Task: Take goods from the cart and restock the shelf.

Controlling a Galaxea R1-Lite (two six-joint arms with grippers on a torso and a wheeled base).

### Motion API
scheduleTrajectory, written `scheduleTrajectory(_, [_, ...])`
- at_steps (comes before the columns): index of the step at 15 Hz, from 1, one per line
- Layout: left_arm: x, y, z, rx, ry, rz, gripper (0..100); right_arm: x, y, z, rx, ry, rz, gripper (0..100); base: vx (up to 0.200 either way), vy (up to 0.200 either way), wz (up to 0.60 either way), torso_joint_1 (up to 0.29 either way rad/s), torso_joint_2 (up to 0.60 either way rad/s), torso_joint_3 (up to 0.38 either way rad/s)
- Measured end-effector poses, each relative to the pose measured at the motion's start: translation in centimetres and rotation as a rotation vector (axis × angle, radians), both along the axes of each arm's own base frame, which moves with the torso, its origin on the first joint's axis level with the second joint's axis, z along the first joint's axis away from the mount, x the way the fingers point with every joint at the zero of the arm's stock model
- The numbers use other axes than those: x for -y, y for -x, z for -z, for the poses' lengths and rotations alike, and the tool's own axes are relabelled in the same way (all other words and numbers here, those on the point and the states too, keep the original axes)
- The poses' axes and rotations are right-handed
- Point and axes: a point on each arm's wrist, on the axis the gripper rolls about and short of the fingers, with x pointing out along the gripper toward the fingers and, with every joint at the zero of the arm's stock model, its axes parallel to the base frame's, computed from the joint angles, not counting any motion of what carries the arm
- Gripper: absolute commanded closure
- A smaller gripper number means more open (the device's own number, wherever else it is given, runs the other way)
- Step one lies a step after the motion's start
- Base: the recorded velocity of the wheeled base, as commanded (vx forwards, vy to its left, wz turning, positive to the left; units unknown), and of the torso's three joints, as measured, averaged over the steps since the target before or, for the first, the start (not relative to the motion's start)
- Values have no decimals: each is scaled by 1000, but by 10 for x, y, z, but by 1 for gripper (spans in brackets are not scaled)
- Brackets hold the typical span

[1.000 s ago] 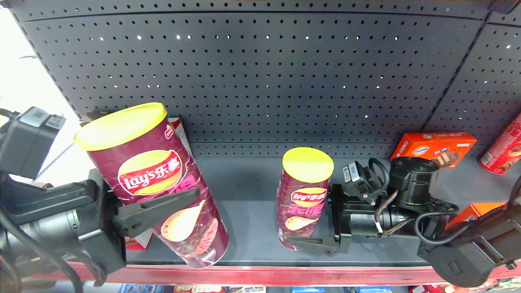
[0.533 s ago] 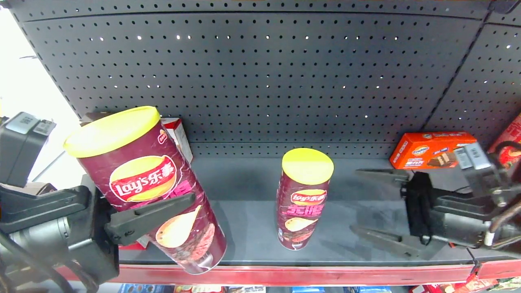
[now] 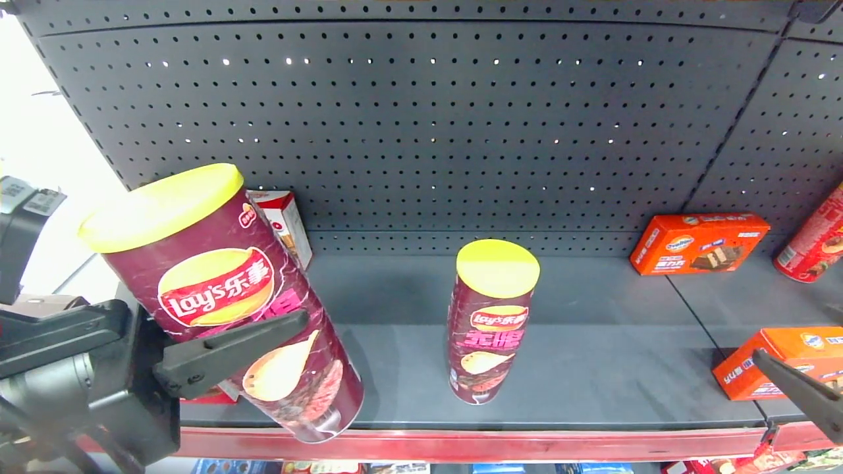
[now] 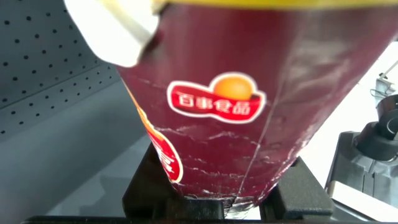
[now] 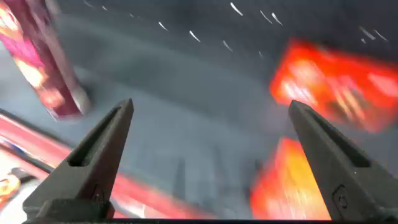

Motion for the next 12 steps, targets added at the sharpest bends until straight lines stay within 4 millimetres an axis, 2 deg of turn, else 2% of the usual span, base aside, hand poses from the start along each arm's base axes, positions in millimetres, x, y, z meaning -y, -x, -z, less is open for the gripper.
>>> scheduleTrajectory(3, [-2, 4, 1, 1, 0, -3, 100, 8, 48, 25, -79, -8, 157, 0, 0, 0, 0, 0, 0, 0])
scheduleTrajectory(6, [-6, 13, 6, -4, -1, -4, 100, 15, 91, 62, -169, -45, 369, 0, 0, 0, 0, 0, 0, 0])
scheduleTrajectory(9, [-7, 17, 2, 20, 9, 2, 100, 16, 105, 89, -143, -97, 448, 0, 0, 0, 0, 0, 0, 0])
scheduleTrajectory(12, [-7, 18, 0, 30, 13, 8, 100, 15, 108, 95, -92, -105, 423, 0, 0, 0, 0, 0, 0, 0])
